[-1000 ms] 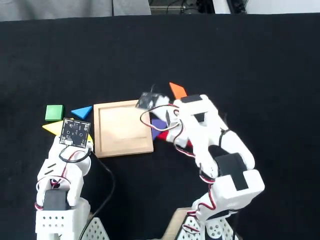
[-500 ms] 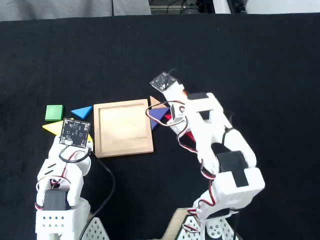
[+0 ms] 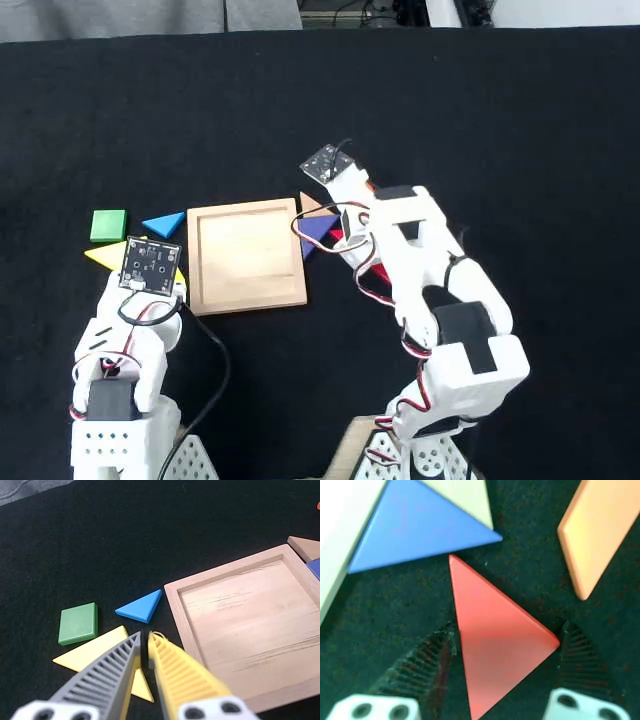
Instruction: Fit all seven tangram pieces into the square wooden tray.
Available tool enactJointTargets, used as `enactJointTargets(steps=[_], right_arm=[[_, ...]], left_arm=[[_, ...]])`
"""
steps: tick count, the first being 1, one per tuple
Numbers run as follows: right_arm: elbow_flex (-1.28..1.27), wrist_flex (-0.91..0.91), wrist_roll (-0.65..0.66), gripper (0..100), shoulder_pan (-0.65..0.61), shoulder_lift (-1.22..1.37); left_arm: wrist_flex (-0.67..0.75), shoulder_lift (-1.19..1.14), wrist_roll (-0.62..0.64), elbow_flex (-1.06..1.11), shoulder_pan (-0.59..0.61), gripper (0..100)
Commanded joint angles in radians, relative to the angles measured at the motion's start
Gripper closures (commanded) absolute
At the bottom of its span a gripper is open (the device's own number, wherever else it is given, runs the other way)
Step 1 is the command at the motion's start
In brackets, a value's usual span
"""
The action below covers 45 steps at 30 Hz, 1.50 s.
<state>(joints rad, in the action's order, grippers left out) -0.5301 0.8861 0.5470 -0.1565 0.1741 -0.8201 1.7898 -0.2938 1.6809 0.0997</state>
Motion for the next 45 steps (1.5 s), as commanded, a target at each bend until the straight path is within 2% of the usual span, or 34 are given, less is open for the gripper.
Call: enactJointTargets(steps=[1, 6, 12, 22, 28, 34, 40, 45], right_arm=[[0.064, 0.115, 0.0, 65.5, -0.011, -0.022], [0.077, 0.158, 0.044, 54.0, -0.011, -0.022], [0.081, 0.222, 0.083, 56.9, -0.011, -0.022], [0.105, 0.121, 0.075, 68.8, -0.006, 0.064], [0.165, 0.152, 0.084, 63.1, -0.009, 0.119], [0.193, 0.207, 0.153, 55.4, -0.008, 0.09], [0.196, 0.206, 0.183, 55.7, -0.017, 0.099], [0.216, 0.192, 0.183, 60.9, -0.029, 0.159]], left_arm=[[-0.002, 0.002, -0.009, 0.019, -0.016, 96], [-0.002, 0.002, -0.009, 0.019, -0.016, 96], [-0.002, 0.002, -0.009, 0.019, -0.016, 96], [-0.002, 0.002, -0.009, 0.019, -0.016, 96], [-0.002, 0.002, -0.009, 0.019, -0.016, 96], [-0.002, 0.002, -0.009, 0.019, -0.016, 96], [-0.002, 0.002, -0.009, 0.019, -0.016, 96], [-0.002, 0.002, -0.009, 0.019, -0.016, 96]])
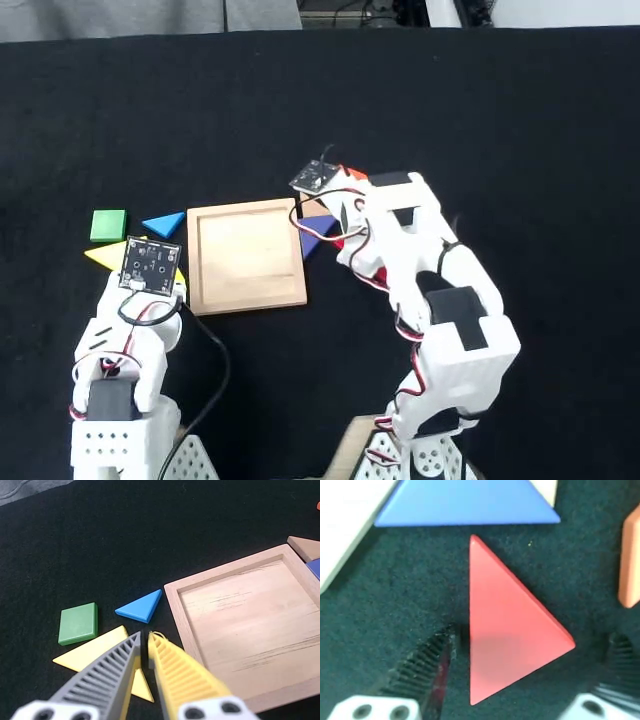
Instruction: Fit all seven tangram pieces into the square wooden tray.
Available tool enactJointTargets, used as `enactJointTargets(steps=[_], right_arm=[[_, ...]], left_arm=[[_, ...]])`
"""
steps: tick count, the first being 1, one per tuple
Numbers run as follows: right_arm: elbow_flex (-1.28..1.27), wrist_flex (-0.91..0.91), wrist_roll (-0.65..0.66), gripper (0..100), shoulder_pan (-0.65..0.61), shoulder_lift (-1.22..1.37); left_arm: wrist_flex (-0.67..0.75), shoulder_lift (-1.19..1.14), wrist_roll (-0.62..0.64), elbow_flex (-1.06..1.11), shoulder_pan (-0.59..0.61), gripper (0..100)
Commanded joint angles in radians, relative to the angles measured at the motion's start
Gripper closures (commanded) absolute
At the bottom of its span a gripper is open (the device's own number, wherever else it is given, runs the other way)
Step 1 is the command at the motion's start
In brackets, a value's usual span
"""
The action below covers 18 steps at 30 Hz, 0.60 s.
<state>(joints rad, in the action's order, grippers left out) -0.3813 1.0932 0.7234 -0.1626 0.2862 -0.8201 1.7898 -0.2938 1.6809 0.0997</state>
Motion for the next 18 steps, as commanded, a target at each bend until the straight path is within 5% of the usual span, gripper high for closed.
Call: enactJointTargets(steps=[1, 11, 18], right_arm=[[0.076, -0.012, 0.006, 62.5, -0.023, 0.056], [0.107, 0.025, -0.002, 72.2, -0.021, 0.061], [0.272, 0.276, -0.137, 80.5, -0.043, -0.137]], left_arm=[[-0.002, 0.002, -0.009, 0.019, -0.016, 96], [-0.002, 0.002, -0.009, 0.019, -0.016, 96], [-0.002, 0.002, -0.009, 0.019, -0.018, 96]])
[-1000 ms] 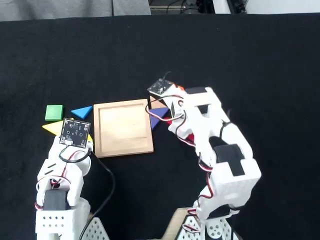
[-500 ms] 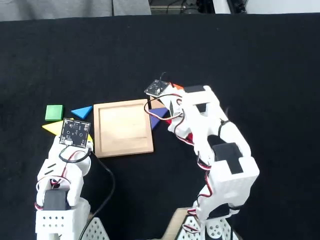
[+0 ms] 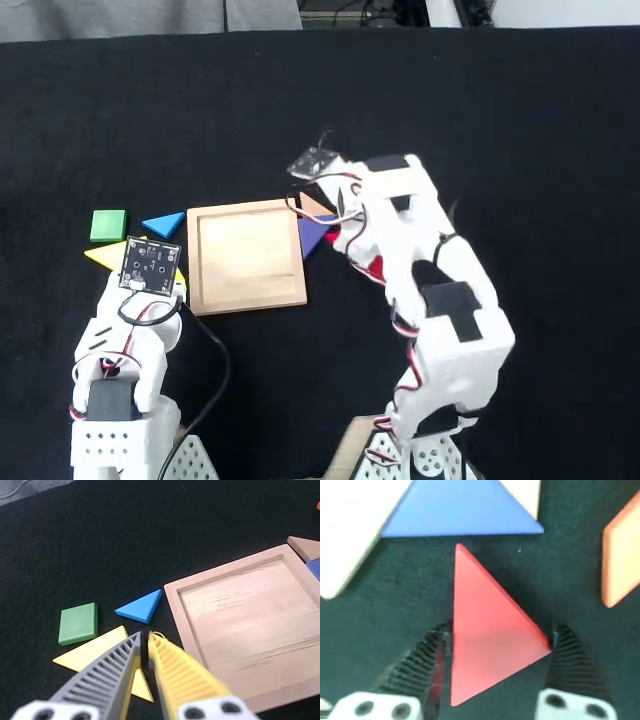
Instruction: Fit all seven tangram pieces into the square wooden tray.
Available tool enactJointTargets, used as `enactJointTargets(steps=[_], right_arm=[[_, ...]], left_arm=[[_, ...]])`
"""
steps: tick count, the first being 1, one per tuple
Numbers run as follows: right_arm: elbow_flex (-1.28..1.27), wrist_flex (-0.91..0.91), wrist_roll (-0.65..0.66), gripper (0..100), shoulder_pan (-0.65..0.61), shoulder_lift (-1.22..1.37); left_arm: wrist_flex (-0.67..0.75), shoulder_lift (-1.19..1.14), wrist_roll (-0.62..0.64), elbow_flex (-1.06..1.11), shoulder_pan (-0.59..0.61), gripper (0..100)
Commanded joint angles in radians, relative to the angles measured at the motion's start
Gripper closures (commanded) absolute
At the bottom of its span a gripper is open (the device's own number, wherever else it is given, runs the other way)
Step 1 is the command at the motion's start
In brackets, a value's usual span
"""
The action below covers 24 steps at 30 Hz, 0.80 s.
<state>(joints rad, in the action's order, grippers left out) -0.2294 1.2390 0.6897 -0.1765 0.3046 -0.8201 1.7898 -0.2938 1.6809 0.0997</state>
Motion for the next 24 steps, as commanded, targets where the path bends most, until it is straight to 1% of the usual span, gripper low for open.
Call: enactJointTargets(steps=[1, 4, 8, 13, 16, 20, 22, 24], right_arm=[[0.142, 0.158, -0.13, 81.4, -0.035, -0.189], [0.194, 0.222, -0.213, 82.5, -0.071, -0.277], [0.214, 0.258, -0.313, 82.5, -0.147, -0.331], [0.216, 0.204, -0.47, 82.5, -0.298, -0.275], [0.216, 0.172, -0.58, 82.5, -0.348, -0.208], [0.236, 0.132, -0.692, 82.5, -0.356, -0.114], [0.283, 0.135, -0.752, 82.5, -0.356, -0.064], [0.349, 0.14, -0.839, 82.5, -0.361, -0.016]], left_arm=[[-0.002, 0.002, -0.009, 0.019, -0.018, 96], [-0.002, 0.002, -0.009, 0.019, -0.018, 96], [-0.002, 0.002, -0.009, 0.019, -0.018, 96], [-0.009, 0.002, -0.009, 0.019, -0.01, 96], [-0.038, 0.009, -0.009, 0.019, -0.004, 96], [-0.037, 0.009, -0.005, 0.013, 0.084, 96], [-0.037, 0.009, -0.003, 0.01, 0.137, 96], [-0.037, 0.009, -0.002, 0.008, 0.2, 96]])
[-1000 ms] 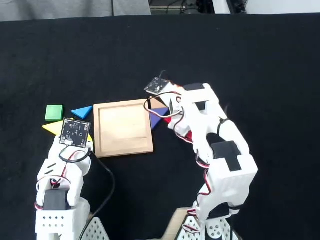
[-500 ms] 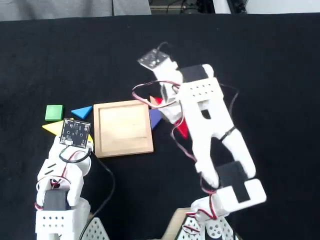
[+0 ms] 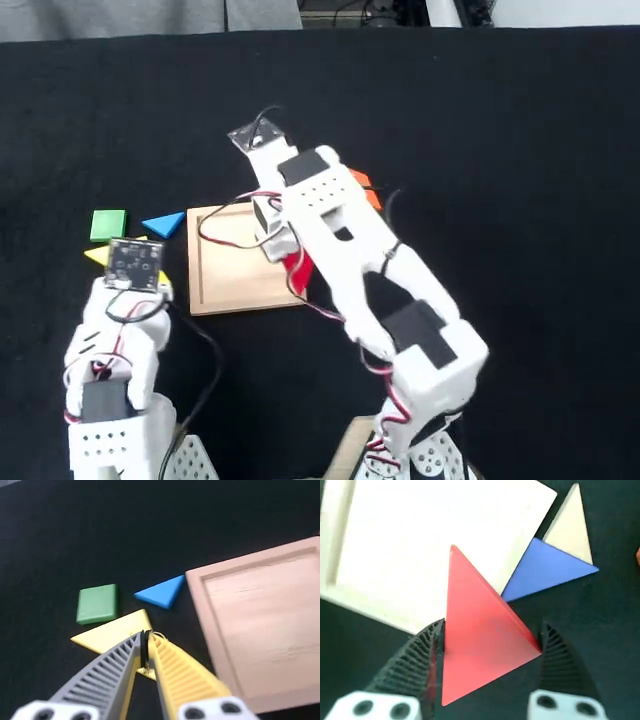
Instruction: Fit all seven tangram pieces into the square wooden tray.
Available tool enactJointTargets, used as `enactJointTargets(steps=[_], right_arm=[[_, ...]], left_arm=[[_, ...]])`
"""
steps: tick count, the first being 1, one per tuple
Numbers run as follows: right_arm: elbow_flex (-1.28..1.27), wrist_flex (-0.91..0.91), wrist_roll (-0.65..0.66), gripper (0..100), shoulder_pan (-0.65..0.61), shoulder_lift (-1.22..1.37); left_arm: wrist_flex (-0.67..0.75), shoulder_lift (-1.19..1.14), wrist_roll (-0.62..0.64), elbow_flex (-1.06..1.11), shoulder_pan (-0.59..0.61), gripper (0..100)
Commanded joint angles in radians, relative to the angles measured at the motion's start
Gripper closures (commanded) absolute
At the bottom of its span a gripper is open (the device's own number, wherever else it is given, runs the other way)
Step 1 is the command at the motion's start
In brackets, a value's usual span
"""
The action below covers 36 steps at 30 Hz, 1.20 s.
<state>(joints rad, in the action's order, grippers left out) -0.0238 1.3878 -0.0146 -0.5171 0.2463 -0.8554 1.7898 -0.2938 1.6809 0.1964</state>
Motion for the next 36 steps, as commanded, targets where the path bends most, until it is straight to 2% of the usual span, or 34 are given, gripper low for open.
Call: enactJointTargets(steps=[1, 5, 9, 14, 20, 29, 36], right_arm=[[0.177, -0.009, -0.199, 82.3, -0.034, 0.059], [0.302, -0.009, -0.46, 82.2, -0.098, 0.142], [0.407, -0.011, -0.489, 82.2, -0.167, 0.251], [0.591, 0.072, -0.615, 82.2, -0.204, 0.427], [0.914, 0.256, -0.632, 82.2, -0.224, 0.616], [1.283, 0.376, -0.62, 81.8, -0.235, 0.846], [1.279, 0.377, -0.494, 60.9, -0.298, 0.831]], left_arm=[[-0.002, 0.009, -0.002, 0.008, 0.133, 96], [-0.005, 0.009, -0.002, 0.008, 0.219, 96], [-0.003, 0.009, -0.002, 0.012, 0.231, 96], [0.0, 0.009, -0.002, 0.013, 0.228, 96], [0.0, 0.009, -0.002, 0.016, 0.203, 96], [0.0, 0.009, -0.002, 0.016, 0.205, 96], [-0.002, 0.009, -0.002, 0.012, 0.213, 96]])
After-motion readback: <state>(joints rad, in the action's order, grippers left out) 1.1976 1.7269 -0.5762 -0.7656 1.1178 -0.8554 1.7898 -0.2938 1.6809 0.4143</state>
